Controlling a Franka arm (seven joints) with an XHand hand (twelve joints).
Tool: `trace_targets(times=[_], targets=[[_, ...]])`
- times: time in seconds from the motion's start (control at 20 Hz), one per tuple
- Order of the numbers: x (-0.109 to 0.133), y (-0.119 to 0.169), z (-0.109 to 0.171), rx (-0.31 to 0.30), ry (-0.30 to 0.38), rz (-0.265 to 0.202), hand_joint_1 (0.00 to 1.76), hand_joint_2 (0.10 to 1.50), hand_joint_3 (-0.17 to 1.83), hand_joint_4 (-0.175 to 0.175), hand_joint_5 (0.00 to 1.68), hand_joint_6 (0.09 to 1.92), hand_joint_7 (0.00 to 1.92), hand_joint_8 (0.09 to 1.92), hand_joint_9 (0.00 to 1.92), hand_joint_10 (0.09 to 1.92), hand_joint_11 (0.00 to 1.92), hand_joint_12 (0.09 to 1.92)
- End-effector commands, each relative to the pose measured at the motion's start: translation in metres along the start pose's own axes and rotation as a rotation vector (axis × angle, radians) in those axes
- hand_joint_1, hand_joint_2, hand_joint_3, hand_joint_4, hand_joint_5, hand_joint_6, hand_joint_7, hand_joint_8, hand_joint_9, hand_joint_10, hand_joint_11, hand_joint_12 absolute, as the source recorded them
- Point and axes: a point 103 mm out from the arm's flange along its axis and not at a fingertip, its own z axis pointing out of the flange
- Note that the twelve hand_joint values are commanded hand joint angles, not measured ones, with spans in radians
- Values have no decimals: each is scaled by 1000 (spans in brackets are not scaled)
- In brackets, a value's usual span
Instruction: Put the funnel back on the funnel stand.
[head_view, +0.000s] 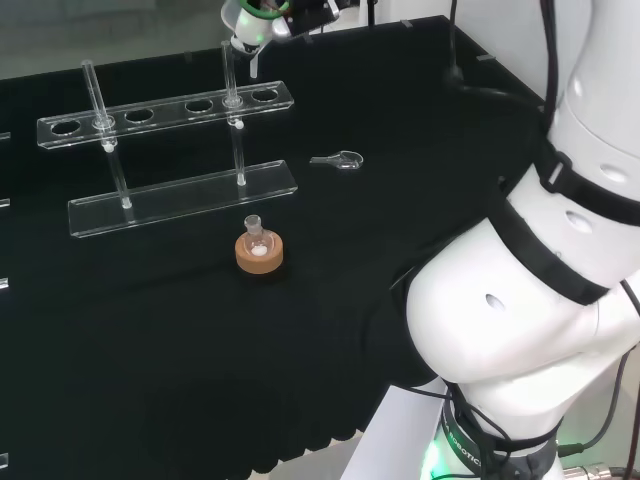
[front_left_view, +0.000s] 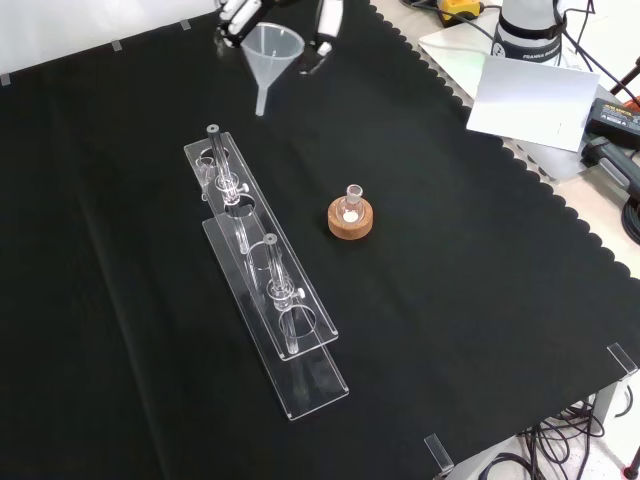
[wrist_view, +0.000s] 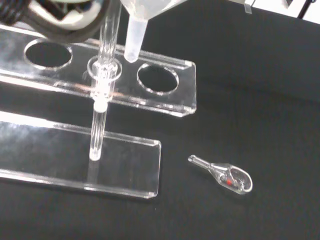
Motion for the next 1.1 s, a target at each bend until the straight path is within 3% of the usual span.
trace_targets(times=[0.05,0.45,1.1], targets=[[-14,39,13,33,-4,0,910,761,544,56,902,602,623,642,886,426,732,1167],[-13,66,37,73,-8,-12,912,762,543,53,901,605,621,644,889,421,737,1159],[-17,86,55,101,-2,-22,914,763,542,50,900,607,619,648,894,413,743,1153]])
